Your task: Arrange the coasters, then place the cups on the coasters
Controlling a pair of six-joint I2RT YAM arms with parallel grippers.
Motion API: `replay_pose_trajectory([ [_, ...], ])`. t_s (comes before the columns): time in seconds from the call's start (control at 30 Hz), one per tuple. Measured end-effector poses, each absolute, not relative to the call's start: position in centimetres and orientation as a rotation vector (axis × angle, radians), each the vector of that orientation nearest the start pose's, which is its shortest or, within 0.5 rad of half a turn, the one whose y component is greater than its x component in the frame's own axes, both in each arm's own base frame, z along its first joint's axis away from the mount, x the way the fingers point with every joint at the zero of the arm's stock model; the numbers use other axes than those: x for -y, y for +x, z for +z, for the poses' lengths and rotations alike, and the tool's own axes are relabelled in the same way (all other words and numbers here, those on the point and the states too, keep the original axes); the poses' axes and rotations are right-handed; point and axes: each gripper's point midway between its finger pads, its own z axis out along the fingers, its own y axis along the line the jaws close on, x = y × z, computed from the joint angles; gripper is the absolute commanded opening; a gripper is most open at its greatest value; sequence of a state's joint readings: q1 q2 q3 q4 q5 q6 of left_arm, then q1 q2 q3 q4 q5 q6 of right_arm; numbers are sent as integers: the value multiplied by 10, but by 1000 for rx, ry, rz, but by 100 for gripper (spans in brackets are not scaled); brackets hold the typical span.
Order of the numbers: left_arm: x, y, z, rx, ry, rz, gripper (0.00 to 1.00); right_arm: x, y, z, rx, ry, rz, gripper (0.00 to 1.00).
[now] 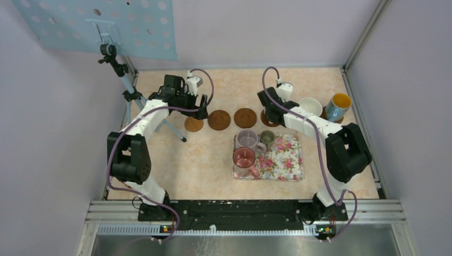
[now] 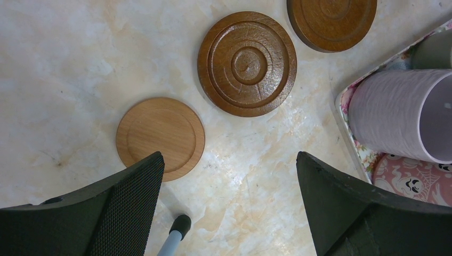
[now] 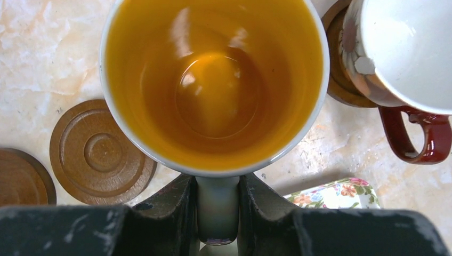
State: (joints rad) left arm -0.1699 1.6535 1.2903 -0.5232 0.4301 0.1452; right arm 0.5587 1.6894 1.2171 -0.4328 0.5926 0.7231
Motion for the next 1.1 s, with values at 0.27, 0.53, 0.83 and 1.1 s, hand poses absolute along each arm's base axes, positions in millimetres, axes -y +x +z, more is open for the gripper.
replay_pose_trajectory([
  [0.27, 136, 392, 137, -2355, 558, -541, 99, -164, 392, 110, -2229, 420, -110, 0],
  [0.53, 136, 390, 134, -2361, 549, -545, 99, -158, 392, 104, -2203, 455, -141, 0],
  [0.83, 135, 384, 129, -2375, 544, -549, 99, -160, 392, 95, -2200, 497, -136, 0],
  [1.1, 135, 381, 129, -2379, 539, -551, 99, -163, 392, 93, -2196, 509, -119, 16],
])
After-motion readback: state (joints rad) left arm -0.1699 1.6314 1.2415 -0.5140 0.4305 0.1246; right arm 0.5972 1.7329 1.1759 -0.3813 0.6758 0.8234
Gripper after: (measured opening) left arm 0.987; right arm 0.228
